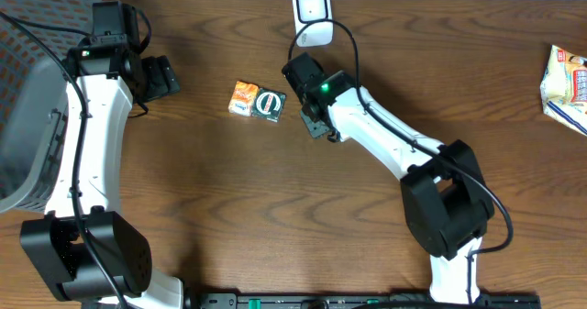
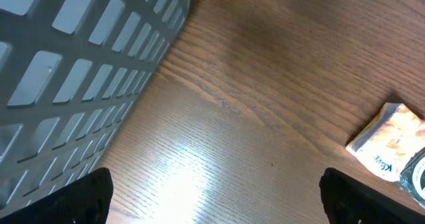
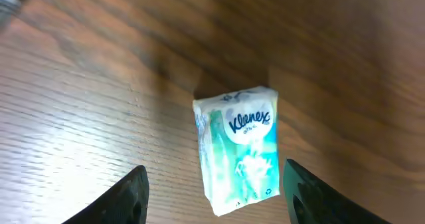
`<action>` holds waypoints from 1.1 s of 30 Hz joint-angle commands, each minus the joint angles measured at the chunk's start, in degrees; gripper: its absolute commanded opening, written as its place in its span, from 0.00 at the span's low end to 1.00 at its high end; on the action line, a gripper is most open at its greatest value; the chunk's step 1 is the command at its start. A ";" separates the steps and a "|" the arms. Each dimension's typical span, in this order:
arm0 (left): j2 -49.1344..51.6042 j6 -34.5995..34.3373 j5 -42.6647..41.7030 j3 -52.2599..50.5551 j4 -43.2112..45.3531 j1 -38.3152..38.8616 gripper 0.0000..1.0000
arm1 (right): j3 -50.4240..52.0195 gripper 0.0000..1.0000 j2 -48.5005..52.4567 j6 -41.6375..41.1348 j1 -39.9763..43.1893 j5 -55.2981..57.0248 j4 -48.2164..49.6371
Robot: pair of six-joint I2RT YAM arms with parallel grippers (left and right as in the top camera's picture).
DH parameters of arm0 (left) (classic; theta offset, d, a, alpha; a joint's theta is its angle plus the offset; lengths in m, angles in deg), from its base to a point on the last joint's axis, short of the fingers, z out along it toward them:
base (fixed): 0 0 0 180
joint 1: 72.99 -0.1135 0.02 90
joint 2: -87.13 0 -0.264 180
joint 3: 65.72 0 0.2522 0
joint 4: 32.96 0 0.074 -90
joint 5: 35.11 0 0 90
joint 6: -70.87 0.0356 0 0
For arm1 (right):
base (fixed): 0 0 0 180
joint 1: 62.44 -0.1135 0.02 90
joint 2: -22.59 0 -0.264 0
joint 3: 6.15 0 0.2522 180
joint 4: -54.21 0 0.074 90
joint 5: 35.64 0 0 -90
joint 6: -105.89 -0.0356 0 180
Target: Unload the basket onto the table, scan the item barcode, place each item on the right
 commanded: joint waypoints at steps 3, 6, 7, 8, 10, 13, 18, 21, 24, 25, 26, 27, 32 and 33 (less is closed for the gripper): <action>0.55 0.50 -0.13 -0.28 -0.11 -0.13 0.98 | -0.63 0.57 -0.87 -0.44 -0.39 0.48 -0.15; 0.55 0.50 -0.13 -0.28 -0.11 -0.13 0.97 | -0.63 0.57 -0.87 -0.46 -0.39 0.46 -0.15; 0.55 0.50 -0.13 -0.28 -0.11 -0.13 0.97 | -0.63 0.57 -0.87 -0.46 -0.44 0.48 -0.15; 0.55 0.50 -0.13 -0.28 -0.11 -0.13 0.98 | -0.63 0.58 -0.87 -0.46 -0.46 0.48 -0.11; 0.55 0.50 -0.13 -0.28 -0.11 -0.13 0.98 | -0.63 0.63 -0.87 -0.46 -0.57 0.48 -0.11; 0.55 0.50 -0.13 -0.28 -0.11 -0.13 0.98 | -0.63 0.73 -0.87 -0.46 -0.59 0.48 0.00; 0.55 0.50 -0.13 -0.28 -0.11 -0.13 0.98 | -0.63 0.75 -0.87 -0.44 -0.59 0.50 -0.42; 0.55 0.50 -0.13 -0.28 -0.11 -0.13 0.98 | -0.63 0.69 -0.87 -0.44 -0.63 0.48 -0.35; 0.55 0.50 -0.13 -0.28 -0.11 -0.13 0.98 | -0.61 0.64 -0.87 0.04 -0.76 0.48 -0.55; 0.55 0.50 -0.13 -0.28 -0.11 -0.13 0.97 | -0.57 0.63 -0.87 0.24 -0.81 0.50 -0.59; 0.55 0.50 -0.13 -0.28 -0.11 -0.13 0.98 | -0.52 0.63 -0.87 0.26 -0.81 0.50 -0.68; 0.55 0.50 -0.13 -0.28 -0.11 -0.13 0.98 | -0.50 0.63 -0.87 0.46 -0.81 0.50 -0.74; 0.55 0.50 -0.13 -0.28 -0.11 -0.13 0.98 | -0.46 0.63 -0.87 0.66 -0.81 0.50 -1.03; 0.55 0.50 -0.13 -0.28 -0.11 -0.13 0.98 | -0.46 0.63 -0.87 0.63 -0.81 0.48 -1.07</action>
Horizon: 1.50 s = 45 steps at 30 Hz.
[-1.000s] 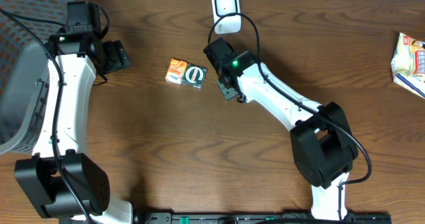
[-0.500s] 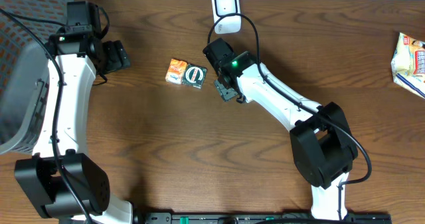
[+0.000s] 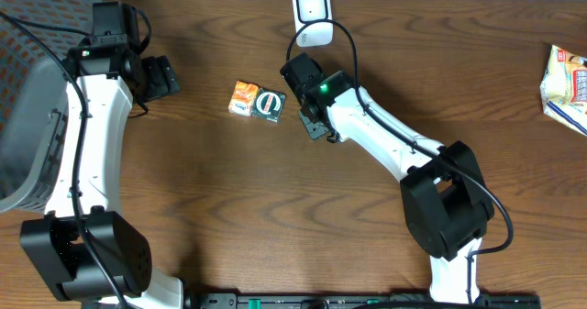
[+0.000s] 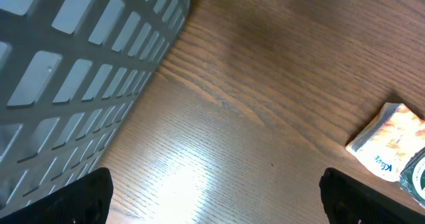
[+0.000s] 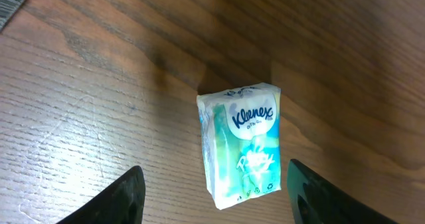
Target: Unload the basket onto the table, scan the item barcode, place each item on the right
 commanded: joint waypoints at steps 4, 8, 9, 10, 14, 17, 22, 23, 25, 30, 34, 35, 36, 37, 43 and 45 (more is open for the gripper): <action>0.55 0.50 -0.13 -0.28 -0.13 -0.13 0.98 | -0.37 0.69 -0.70 0.39 -0.46 0.50 -0.46; 0.55 0.50 -0.13 -0.28 -0.13 -0.13 0.97 | -0.37 0.67 -0.70 0.61 -0.46 0.50 -1.03; 0.55 0.50 -0.13 -0.28 -0.13 -0.13 0.98 | -0.37 0.63 -0.70 0.83 -0.46 0.52 -1.11; 0.55 0.50 -0.13 -0.28 -0.13 -0.13 0.98 | -0.37 0.60 -0.70 0.83 -0.46 0.52 -1.18; 0.55 0.50 -0.13 -0.28 -0.13 -0.13 0.98 | -0.35 0.52 -0.70 1.42 -0.46 0.50 -1.29; 0.55 0.50 -0.13 -0.28 -0.13 -0.13 0.98 | -0.04 0.50 -0.70 2.40 -0.46 0.61 -1.18; 0.55 0.50 -0.13 -0.28 -0.13 -0.13 0.98 | 1.44 0.50 -0.68 3.41 -0.44 0.74 -0.22; 0.55 0.50 -0.13 -0.28 -0.13 -0.13 0.98 | 1.97 0.50 -0.68 3.74 -0.44 0.74 0.31; 0.55 0.50 -0.13 -0.28 -0.13 -0.13 0.98 | 3.76 0.51 -0.66 4.52 -0.44 0.70 2.34; 0.55 0.50 -0.13 -0.28 -0.13 -0.13 0.97 | 8.90 0.50 -0.66 6.38 -0.33 1.20 7.82; 0.55 0.50 -0.13 -0.28 -0.13 -0.13 0.97 | 11.76 0.50 -0.66 6.45 0.28 1.62 11.06; 0.55 0.50 -0.13 -0.28 -0.13 -0.13 0.97 | 12.17 0.50 -0.66 6.67 0.46 1.60 11.54; 0.55 0.50 -0.13 -0.28 -0.13 -0.13 0.98 | 12.79 0.50 -0.66 6.97 0.81 1.62 12.09; 0.55 0.50 -0.13 -0.28 -0.13 -0.13 0.98 | 13.20 0.50 -0.66 7.28 1.11 1.60 12.46; 0.55 0.50 -0.13 -0.28 -0.13 -0.13 0.98 | 13.62 0.44 -0.66 7.23 3.50 -1.14 12.96; 0.55 0.50 -0.13 -0.28 -0.13 -0.13 0.98 | 13.64 0.39 -0.66 7.23 4.13 -2.84 12.94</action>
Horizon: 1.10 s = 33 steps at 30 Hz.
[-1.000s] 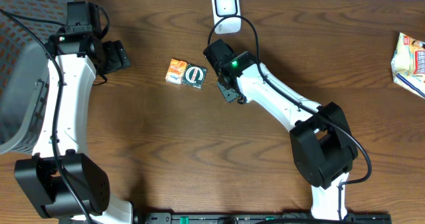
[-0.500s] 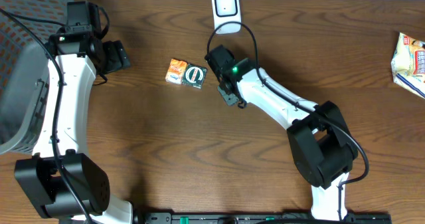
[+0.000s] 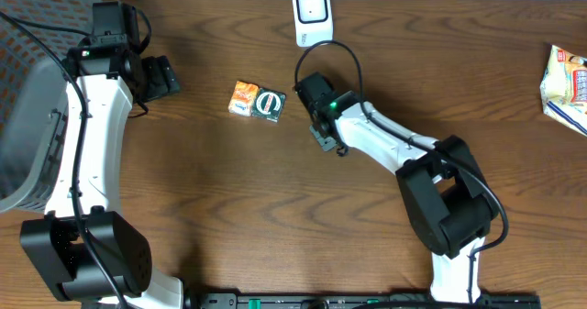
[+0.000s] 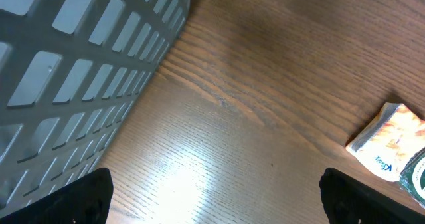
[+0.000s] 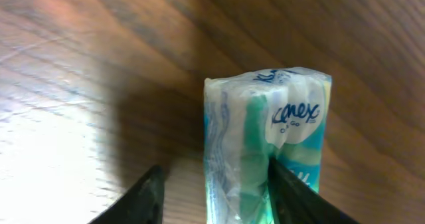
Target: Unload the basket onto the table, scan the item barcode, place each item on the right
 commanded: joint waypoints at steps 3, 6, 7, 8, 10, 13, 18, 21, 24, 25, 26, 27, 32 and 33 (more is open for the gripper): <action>0.55 0.50 -0.13 -0.28 -0.13 -0.13 0.97 | 1.07 0.34 -0.61 0.44 2.71 -5.25 -0.17; 0.55 0.50 -0.13 -0.28 -0.13 -0.13 0.97 | 1.07 0.16 -0.59 0.44 3.54 -5.27 -0.15; 0.55 0.50 -0.13 -0.28 -0.13 -0.13 0.98 | 1.07 0.11 -0.59 0.42 3.76 -5.46 -0.15; 0.55 0.50 -0.13 -0.28 -0.13 -0.13 0.98 | 1.07 0.01 -0.59 0.42 4.11 -5.88 -0.17; 0.55 0.50 -0.13 -0.28 -0.13 -0.13 0.98 | 1.07 0.01 -0.61 0.39 4.35 -6.97 -0.09; 0.55 0.50 -0.13 -0.28 -0.13 -0.13 0.98 | 1.05 0.01 -0.61 0.22 4.76 -9.57 0.59; 0.55 0.50 -0.13 -0.28 -0.13 -0.13 0.97 | -0.20 0.01 -1.18 -3.28 6.16 -16.79 0.76; 0.55 0.50 -0.13 -0.28 -0.13 -0.13 0.97 | -2.10 0.01 -2.12 -3.28 7.69 -23.93 -0.26; 0.55 0.50 -0.13 -0.28 -0.13 -0.13 0.98 | -5.40 0.01 -3.23 -3.26 10.16 -35.23 -3.15; 0.55 0.50 -0.13 -0.28 -0.13 -0.13 0.98 | -6.38 0.01 -3.50 -3.26 10.97 -39.60 -4.15; 0.55 0.50 -0.13 -0.28 -0.13 -0.13 0.97 | -7.10 0.01 -3.61 -3.26 11.61 -43.39 -4.85; 0.55 0.50 -0.13 -0.28 -0.13 -0.13 0.97 | -7.91 0.01 -3.67 -3.23 12.68 -50.16 -5.44; 0.55 0.50 -0.13 -0.28 -0.13 -0.13 0.98 | -8.02 0.01 -3.43 -3.13 16.37 -73.48 -5.22; 0.55 0.50 -0.13 -0.28 -0.13 -0.13 0.98 | -8.00 0.01 -3.32 -3.06 16.92 -77.44 -5.29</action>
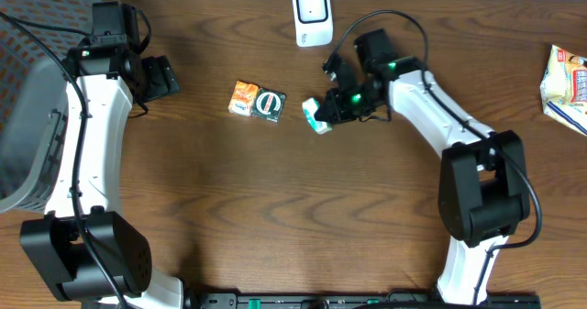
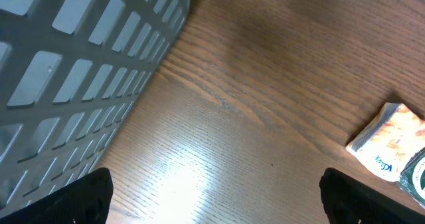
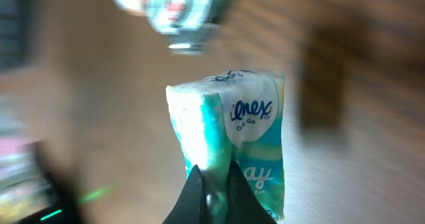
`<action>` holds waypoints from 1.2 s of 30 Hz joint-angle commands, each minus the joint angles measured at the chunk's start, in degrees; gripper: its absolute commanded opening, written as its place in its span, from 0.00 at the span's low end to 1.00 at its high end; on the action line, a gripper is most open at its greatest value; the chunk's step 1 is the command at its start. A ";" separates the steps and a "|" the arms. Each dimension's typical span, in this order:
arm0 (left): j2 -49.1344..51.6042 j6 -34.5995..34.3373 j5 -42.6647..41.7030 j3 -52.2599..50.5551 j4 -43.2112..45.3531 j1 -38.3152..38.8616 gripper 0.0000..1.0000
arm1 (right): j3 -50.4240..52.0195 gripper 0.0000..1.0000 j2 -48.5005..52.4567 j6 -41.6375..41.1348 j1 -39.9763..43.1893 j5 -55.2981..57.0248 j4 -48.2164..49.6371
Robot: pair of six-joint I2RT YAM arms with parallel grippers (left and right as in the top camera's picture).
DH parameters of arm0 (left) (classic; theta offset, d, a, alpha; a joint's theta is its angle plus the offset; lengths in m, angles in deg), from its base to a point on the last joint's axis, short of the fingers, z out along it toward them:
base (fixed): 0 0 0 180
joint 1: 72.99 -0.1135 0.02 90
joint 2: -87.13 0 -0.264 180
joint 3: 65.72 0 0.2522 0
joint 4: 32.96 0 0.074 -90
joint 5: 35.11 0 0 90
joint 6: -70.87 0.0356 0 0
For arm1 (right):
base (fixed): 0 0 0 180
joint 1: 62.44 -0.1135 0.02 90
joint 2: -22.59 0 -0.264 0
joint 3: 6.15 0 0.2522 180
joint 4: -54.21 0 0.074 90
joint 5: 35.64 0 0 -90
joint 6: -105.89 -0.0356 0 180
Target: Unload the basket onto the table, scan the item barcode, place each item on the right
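A teal and white Kleenex tissue pack [image 1: 315, 115] hangs just above the table, below the white barcode scanner [image 1: 312, 14] at the back edge. My right gripper [image 3: 216, 196] is shut on the pack [image 3: 229, 137], its fingers pinching the lower edge; the right wrist view is blurred. Far off at the left, beside the basket, my left gripper [image 1: 163, 77] stands open over bare wood, with both fingertips [image 2: 80, 197] at the bottom corners of its view.
An orange tissue pack [image 1: 244, 97] and a dark green round-labelled item [image 1: 270, 104] lie together left of the held pack. A grey slatted basket [image 1: 32, 80] fills the left edge. A yellow snack bag [image 1: 569, 82] lies at the far right.
My right gripper has shut on the Kleenex pack and holds it off the table; the arm has swung over to the right side, the pack pointing left. The left arm is unchanged.
My right gripper hovered open over the Kleenex pack lying on the wood at the first two moments. Then it was low, its fingers on either side of the pack. Now it is shut on the pack, holding it near the scanner. The left arm stayed still throughout.
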 commanded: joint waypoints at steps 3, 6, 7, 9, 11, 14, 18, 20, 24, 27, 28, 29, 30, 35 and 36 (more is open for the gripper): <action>0.55 0.50 -0.13 -0.28 -0.11 -0.13 0.98 | -0.37 0.01 -1.60 -0.59 2.01 -25.75 -0.20; 0.55 0.50 -0.13 -0.28 -0.11 -0.13 0.97 | 0.94 0.01 -1.60 -0.83 1.95 -26.45 -0.15; 0.55 0.50 -0.13 -0.28 -0.11 -0.13 0.98 | 1.86 0.01 -1.60 -0.90 1.95 -26.45 0.13; 0.55 0.50 -0.13 -0.28 -0.09 -0.13 0.98 | 3.98 0.01 -1.60 -2.78 1.97 -26.03 1.01; 0.55 0.50 -0.13 -0.28 -0.11 -0.13 0.98 | 6.97 0.01 -1.60 -6.10 2.05 -24.68 3.17; 0.55 0.50 -0.13 -0.28 -0.11 -0.13 0.98 | 12.11 0.01 -1.60 -12.55 2.23 -18.45 7.10; 0.55 0.50 -0.13 -0.28 -0.11 -0.13 0.98 | 15.08 0.01 -1.60 -14.10 3.02 -8.87 8.70; 0.55 0.50 -0.13 -0.28 -0.09 -0.13 0.98 | 15.06 0.01 -1.62 -14.12 3.87 -3.30 7.93; 0.55 0.50 -0.13 -0.28 -0.11 -0.13 0.97 | 14.84 0.01 -1.64 -14.12 6.27 5.64 6.40; 0.55 0.50 -0.13 -0.28 -0.11 -0.13 0.98 | 14.03 0.13 -1.64 -13.25 8.68 10.49 3.82; 0.55 0.50 -0.13 -0.28 -0.11 -0.13 0.98 | 13.49 0.14 -1.64 -12.35 9.46 11.47 2.60; 0.55 0.50 -0.13 -0.28 -0.11 -0.13 0.98 | 12.85 0.16 -1.64 -11.47 10.23 12.28 1.16; 0.55 0.50 -0.13 -0.28 -0.09 -0.13 0.98 | 12.00 0.17 -1.64 -10.78 10.93 12.94 -0.46; 0.55 0.50 -0.13 -0.28 -0.11 -0.13 0.97 | 7.23 0.27 -1.64 -7.21 12.57 13.42 -6.80; 0.55 0.50 -0.13 -0.28 -0.11 -0.13 0.98 | 5.90 0.29 -1.64 -6.34 12.55 12.90 -8.00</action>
